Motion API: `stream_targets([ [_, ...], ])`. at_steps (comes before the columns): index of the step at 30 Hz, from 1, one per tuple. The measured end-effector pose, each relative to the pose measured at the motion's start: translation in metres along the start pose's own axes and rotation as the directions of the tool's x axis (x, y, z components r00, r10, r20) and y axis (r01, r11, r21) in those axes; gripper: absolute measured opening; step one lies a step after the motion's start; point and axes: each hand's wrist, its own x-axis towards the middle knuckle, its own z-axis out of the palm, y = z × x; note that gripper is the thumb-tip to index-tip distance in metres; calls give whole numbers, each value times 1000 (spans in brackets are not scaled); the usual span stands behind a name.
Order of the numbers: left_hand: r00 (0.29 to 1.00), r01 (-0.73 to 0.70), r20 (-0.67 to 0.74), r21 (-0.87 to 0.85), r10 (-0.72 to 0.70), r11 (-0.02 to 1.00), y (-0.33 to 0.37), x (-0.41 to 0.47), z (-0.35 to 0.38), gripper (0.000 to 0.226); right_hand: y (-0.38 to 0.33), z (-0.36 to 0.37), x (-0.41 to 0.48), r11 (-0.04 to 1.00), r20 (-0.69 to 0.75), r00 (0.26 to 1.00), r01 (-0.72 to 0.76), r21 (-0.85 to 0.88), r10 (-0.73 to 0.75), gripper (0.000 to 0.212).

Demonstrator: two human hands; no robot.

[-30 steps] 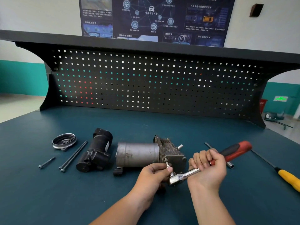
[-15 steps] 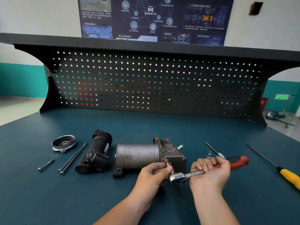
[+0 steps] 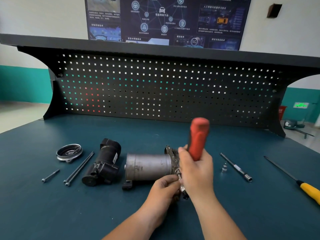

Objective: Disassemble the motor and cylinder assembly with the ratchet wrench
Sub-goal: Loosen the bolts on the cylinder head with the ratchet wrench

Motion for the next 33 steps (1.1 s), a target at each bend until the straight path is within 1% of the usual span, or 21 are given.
stream_targets([
  [1,1000,7,9,-10,-7,1000,0,0,0,31,-4,4,2,996,63,997,42,-79,-37,18],
  [2,1000,11,18,-18,-11,1000,1,0,1,32,-7,8,5,986,132,989,82,-142,-63,20],
  [4,999,23,35,-33,-22,999,4,-1,1,26,-14,17,10,957,263,962,143,-253,-74,20],
  [5,999,36,35,-44,-34,998,5,-1,1,24,-16,19,13,942,298,952,159,-296,-67,21],
  [6,998,49,32,-57,-47,997,4,-1,0,23,-17,21,15,935,304,951,157,-318,-57,23],
  [8,997,80,15,-78,-79,994,1,1,-2,23,-14,17,19,955,238,971,98,-279,-30,27],
  [10,993,115,-10,-80,-117,990,-1,2,-1,17,-9,7,21,992,129,991,-25,-126,42,21],
  [12,991,133,-22,-74,-135,988,-2,3,0,11,-6,-3,19,989,31,992,-125,75,123,15],
  [14,989,141,-30,-81,-144,987,-1,3,0,7,-4,-11,13,942,-66,984,-139,304,166,18],
  [16,986,157,-35,-108,-162,982,1,3,0,10,-3,-18,8,873,-188,960,-95,478,207,17],
  [18,984,168,-34,-126,-174,978,2,3,0,13,0,-28,8,806,-300,896,-101,583,329,26],
  [19,984,169,-30,-134,-175,976,2,3,0,13,4,-34,9,755,-326,845,-132,642,425,29],
  [21,985,163,-24,-155,-169,974,1,3,1,12,14,-47,9,599,-303,715,-199,776,630,31],
  [22,986,159,-26,-166,-165,973,0,4,1,11,18,-51,9,517,-272,657,-210,830,703,31],
  [23,986,156,-31,-173,-164,972,-1,4,1,11,22,-54,8,457,-248,613,-211,864,751,31],
  [24,986,157,-36,-177,-165,972,-1,5,1,12,24,-54,7,430,-239,587,-210,878,774,31],
  [25,985,158,-38,-177,-167,972,-1,5,0,12,25,-53,8,431,-244,580,-207,878,777,31],
  [26,985,157,-38,-172,-166,972,-2,5,0,12,24,-52,9,450,-260,591,-199,871,764,32],
  [28,986,154,-32,-151,-161,977,-2,5,1,13,17,-47,13,523,-304,641,-179,833,705,32],
  [31,987,156,-22,-121,-160,980,-1,3,0,14,8,-40,18,675,-361,754,-145,723,548,30],
  [33,987,160,-12,-116,-162,980,-2,4,-1,13,2,-33,21,780,-365,832,-123,613,418,30],
])
